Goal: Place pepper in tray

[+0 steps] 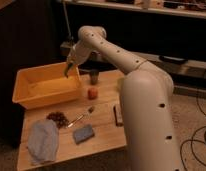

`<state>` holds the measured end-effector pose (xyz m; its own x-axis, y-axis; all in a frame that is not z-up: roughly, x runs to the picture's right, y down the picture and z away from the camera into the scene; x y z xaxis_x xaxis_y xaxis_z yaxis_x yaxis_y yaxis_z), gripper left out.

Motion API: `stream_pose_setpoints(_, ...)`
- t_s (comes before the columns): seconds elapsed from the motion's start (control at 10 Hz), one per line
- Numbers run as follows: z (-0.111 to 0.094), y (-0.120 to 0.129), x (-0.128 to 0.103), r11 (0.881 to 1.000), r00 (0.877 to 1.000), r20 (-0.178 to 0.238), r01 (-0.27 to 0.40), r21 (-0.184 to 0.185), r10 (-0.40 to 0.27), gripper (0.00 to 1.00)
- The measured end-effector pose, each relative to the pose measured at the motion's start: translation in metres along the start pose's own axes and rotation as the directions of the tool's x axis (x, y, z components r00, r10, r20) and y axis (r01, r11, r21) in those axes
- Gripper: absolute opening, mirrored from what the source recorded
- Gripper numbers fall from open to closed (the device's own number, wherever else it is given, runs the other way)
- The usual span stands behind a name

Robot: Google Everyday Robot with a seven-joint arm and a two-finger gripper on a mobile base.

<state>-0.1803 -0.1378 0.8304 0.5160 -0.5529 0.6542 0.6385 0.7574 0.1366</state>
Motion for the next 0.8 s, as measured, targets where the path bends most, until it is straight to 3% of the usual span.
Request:
stream_pose_setpoints(0.4, 0.056, -0.01, -0.015, 0.997, 0.993, 0.093, 0.068, 0.042, -0.072, 0.52)
stream_pose_setpoints(0.6, 0.093, -0.022, -0.045, 0.99, 0.98, 0.147, 0.124, 0.065, -0.132, 0.74)
stream_pose_setpoints(0.8, 0.099, -0.025, -0.053, 0.988, 0.977, 0.158, 0.133, 0.074, -0.143, 0.8)
